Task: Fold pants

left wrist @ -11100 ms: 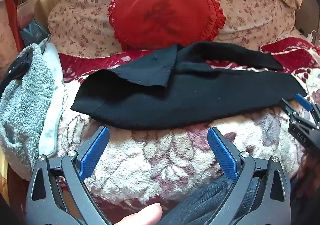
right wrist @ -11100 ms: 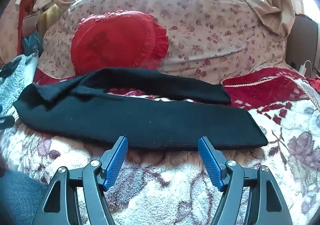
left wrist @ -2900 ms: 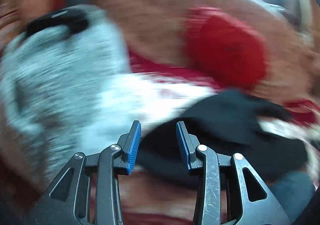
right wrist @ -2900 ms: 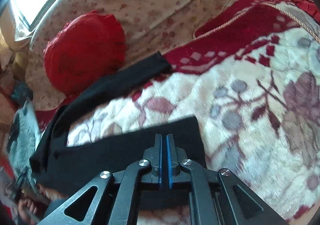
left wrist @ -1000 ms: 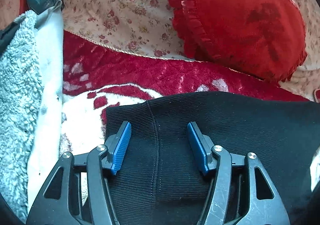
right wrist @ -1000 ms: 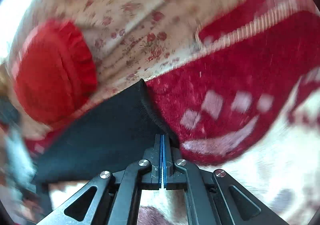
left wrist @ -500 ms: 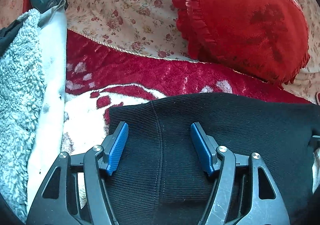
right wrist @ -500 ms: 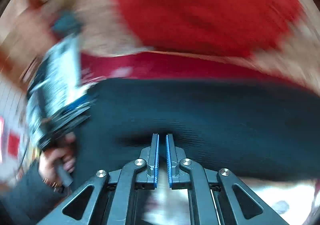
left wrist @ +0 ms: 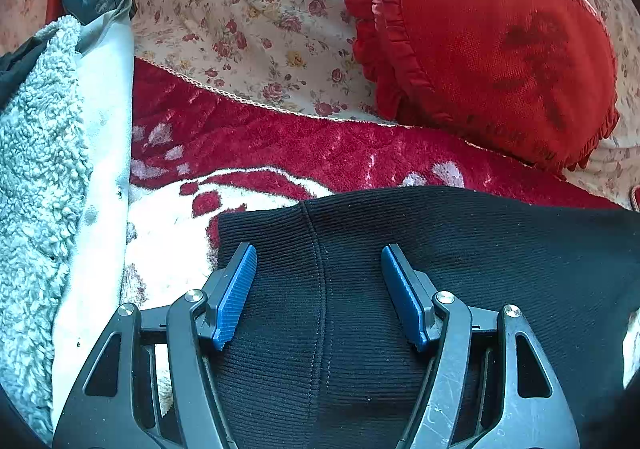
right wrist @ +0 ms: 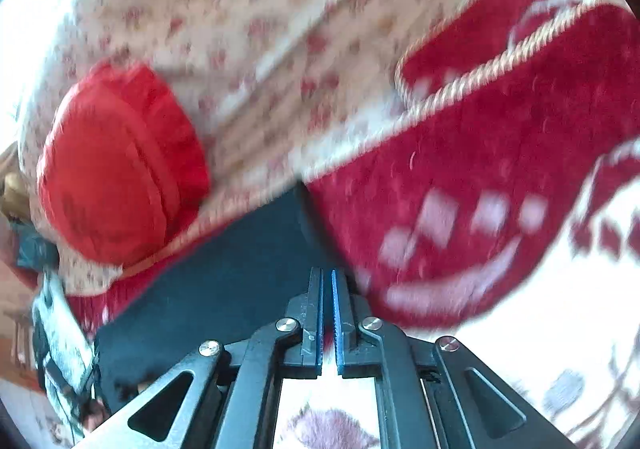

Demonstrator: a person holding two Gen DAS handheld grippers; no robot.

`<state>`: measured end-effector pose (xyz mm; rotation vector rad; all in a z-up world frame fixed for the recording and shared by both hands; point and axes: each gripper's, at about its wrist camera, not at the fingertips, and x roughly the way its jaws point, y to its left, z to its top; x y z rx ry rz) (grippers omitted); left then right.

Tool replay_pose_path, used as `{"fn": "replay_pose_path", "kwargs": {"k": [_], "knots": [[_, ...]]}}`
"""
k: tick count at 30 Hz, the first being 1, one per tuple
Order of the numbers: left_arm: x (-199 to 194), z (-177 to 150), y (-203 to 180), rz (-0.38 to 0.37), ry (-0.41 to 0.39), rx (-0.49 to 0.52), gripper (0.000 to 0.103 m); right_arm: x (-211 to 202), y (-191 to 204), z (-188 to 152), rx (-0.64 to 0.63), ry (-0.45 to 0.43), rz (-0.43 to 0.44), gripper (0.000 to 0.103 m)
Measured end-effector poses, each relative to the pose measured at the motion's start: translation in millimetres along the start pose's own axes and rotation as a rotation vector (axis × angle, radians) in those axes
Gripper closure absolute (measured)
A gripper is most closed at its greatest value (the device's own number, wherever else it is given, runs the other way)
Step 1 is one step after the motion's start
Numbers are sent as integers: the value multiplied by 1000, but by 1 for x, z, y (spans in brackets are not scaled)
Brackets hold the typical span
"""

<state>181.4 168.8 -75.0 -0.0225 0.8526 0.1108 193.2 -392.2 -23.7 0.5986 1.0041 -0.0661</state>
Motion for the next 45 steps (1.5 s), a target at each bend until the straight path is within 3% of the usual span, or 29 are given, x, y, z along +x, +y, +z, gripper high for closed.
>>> {"fn": "replay_pose_path", "kwargs": {"k": [2,5,11,19,25,26,27,28,33,37,40,45], "knots": [[0,0,0,-1,0,-1,37,6,13,14,-42,-2,35,92],[0,0,0,0,1,-1,37,21,31,37,-116,32,11,87],[0,0,0,-1,-1,-3,37,53,22,56,-80,91,-36,86],[1,0,0,-2,-6,-9,37,77,21,63,-124,162,-96,86],[0,0,-1,4,-9,-8,36,87,20,63,-132,209,-7,86],[1,0,-1,4,-9,-9,36,87,22,62,-151,210,-14,92],[0,-1,-1,4,-9,-8,36,83,26,61,-185,193,-29,100],[0,-1,-1,7,-6,-8,36,80,30,60,-207,189,-27,101],[0,-1,0,9,-6,-7,36,36,53,49,-350,101,-86,101],[0,0,0,10,7,-2,36,-5,61,32,-384,32,-69,101],[-10,8,7,-38,36,18,37,-42,62,3,-366,-57,-30,101],[-69,25,61,-73,-73,33,37,-74,54,-66,-327,-173,42,101]]}}
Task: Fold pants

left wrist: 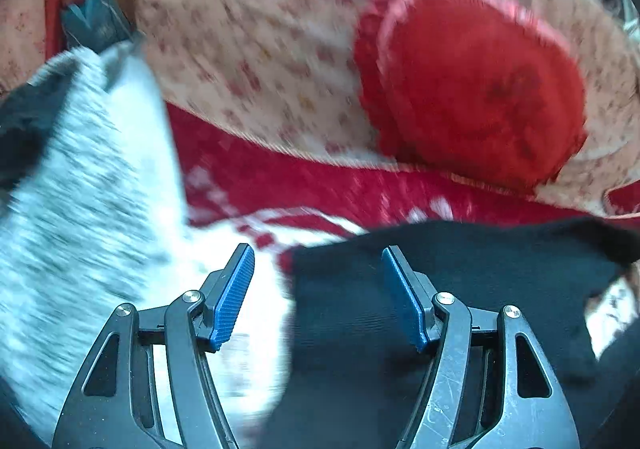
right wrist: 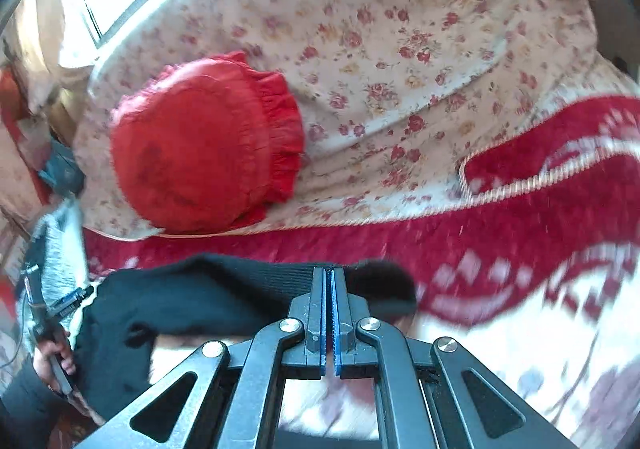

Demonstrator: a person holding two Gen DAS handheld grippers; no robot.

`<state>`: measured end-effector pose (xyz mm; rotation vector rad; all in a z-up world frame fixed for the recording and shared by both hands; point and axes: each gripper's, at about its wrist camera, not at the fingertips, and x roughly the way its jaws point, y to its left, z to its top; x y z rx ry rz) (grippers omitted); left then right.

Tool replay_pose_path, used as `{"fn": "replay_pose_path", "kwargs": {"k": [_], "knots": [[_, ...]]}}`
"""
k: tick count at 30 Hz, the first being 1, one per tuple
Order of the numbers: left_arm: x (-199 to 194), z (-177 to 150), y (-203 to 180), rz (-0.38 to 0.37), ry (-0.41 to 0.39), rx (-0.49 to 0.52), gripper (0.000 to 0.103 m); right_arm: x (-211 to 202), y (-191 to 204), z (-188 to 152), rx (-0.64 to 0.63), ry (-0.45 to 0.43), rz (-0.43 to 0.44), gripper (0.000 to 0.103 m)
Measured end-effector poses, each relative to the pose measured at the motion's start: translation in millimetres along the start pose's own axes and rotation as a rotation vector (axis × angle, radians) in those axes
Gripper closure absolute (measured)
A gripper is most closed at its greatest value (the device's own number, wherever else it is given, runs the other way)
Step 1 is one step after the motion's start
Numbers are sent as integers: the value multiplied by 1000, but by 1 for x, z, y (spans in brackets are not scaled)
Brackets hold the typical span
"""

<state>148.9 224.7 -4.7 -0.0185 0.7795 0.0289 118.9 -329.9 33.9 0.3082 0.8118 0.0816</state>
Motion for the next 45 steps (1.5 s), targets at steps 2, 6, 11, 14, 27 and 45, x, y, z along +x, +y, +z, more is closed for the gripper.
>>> {"fn": "replay_pose_path", "kwargs": {"k": [2,6,11,14,27,45], "knots": [[-13,8,28,64,-14,33,37,-8,0,-29,27,-33,28,101],[-2,14,49,135,42,141,37,-6,-6,-83,59,-31,76,101],[27,10,22,-56,129,270,37,-1,-14,-104,94,-24,95,101],[44,7,2,-126,146,350,37,7,-16,-107,105,0,92,101],[92,3,6,-313,240,281,53,15,-20,-108,133,19,105,101],[72,13,20,-304,188,196,98,12,-19,-107,126,3,100,101]]}}
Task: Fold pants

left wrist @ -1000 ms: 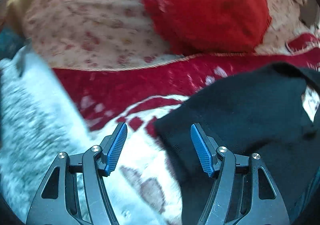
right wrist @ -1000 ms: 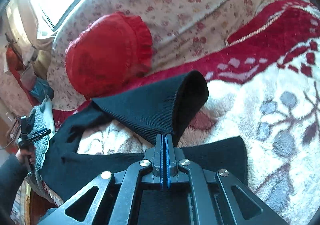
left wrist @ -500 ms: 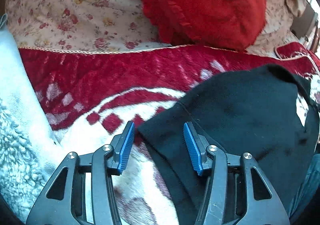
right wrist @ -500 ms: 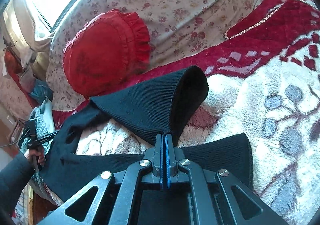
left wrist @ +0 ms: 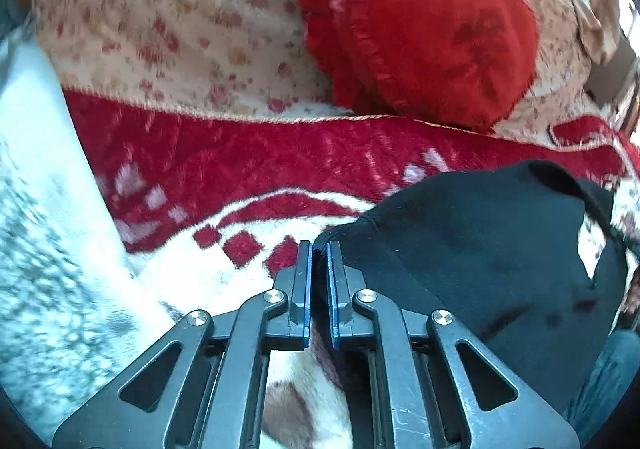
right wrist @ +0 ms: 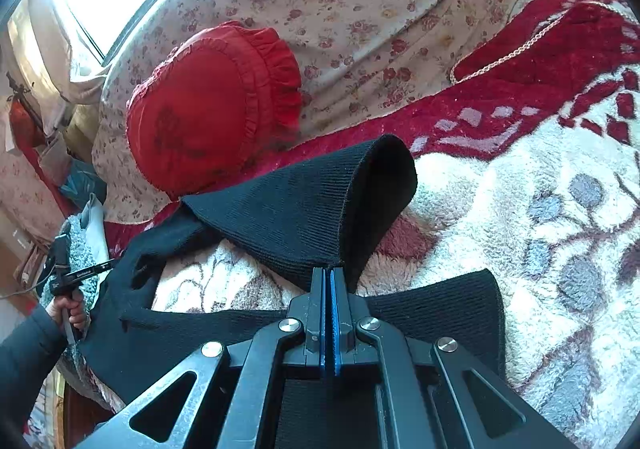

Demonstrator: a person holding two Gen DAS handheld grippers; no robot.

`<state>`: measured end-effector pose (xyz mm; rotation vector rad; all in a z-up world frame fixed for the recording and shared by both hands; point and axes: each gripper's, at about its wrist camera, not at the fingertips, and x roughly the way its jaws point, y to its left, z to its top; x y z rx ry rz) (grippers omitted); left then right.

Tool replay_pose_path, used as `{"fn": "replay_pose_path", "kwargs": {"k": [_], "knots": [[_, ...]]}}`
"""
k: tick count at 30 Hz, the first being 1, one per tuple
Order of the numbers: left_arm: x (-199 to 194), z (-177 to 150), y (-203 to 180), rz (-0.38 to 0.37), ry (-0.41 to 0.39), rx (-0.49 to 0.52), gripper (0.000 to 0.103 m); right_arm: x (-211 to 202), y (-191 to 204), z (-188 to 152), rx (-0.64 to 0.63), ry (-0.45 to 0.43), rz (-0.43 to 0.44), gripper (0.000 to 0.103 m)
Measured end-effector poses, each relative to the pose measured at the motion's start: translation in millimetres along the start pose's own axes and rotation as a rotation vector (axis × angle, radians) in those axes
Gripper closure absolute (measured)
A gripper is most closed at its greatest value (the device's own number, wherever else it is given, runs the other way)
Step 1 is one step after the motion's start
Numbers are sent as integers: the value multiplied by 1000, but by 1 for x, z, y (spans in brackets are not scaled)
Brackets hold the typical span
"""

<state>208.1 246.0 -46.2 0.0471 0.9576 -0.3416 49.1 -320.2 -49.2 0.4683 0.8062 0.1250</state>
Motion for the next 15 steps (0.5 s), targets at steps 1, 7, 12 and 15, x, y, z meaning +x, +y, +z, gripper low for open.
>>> {"fn": "replay_pose_path", "kwargs": {"k": [1,7,12,15], "knots": [[-7,1,-5,9,-12,18,99,-1,0,1,0,-6,-1,101],[-62,11,-38,59,-132,115,99,-21,-1,13,-15,-90,0,101],[-109,-5,-79,37,-210,225,99,-35,-11,31,-25,-6,-52,102],[-133,-35,-90,22,-254,224,99,-50,-8,28,-115,47,-92,103]]}}
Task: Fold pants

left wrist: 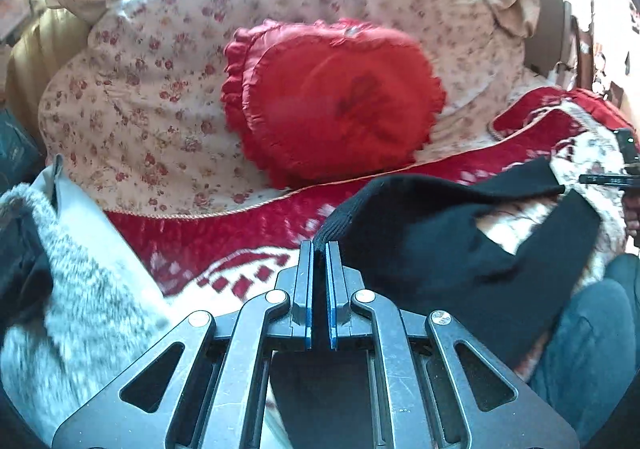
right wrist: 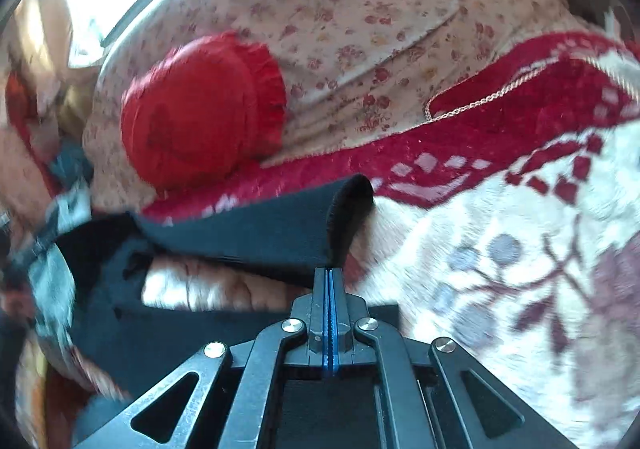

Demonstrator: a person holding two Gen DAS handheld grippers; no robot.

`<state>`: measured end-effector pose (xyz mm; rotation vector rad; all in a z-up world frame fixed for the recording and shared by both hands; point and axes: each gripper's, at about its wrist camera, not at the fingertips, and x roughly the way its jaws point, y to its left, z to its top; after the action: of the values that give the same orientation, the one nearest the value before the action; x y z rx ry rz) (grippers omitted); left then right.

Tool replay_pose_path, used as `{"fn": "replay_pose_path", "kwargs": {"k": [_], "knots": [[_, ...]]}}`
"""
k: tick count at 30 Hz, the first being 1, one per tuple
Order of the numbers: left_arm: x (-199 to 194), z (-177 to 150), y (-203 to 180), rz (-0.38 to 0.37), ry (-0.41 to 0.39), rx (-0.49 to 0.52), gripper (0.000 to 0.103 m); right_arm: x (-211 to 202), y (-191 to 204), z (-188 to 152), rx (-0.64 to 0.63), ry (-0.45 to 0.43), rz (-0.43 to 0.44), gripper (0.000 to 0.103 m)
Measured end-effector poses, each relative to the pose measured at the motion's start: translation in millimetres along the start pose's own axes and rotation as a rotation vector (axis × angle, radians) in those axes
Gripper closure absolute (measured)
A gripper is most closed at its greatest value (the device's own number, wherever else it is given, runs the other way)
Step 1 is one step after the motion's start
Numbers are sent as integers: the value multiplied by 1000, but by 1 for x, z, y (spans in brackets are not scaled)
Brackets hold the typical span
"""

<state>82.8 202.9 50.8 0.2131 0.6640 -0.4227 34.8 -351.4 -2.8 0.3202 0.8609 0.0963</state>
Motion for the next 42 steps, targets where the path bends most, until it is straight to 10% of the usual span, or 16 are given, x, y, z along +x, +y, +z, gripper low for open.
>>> {"fn": "replay_pose_path", "kwargs": {"k": [8,11,14,21,29,32,42], "knots": [[-26,-72,-3,-1,22,-129,99,-28,-18,-30,-17,65,47,103],[-28,-83,-12,-23,15,-165,99,-18,-36,-25,278,35,278,93],[-25,-89,-19,-32,17,-196,99,4,-46,-21,484,33,315,61],[-21,-91,-27,-44,15,-215,99,45,-68,-37,874,56,329,61],[-18,-90,-26,-25,7,-250,99,61,-64,-35,938,63,377,62],[-19,-90,-26,-19,6,-248,99,56,-61,-25,860,76,310,96],[-46,-103,6,54,-44,-332,99,-20,-37,-26,530,-17,250,98]]}}
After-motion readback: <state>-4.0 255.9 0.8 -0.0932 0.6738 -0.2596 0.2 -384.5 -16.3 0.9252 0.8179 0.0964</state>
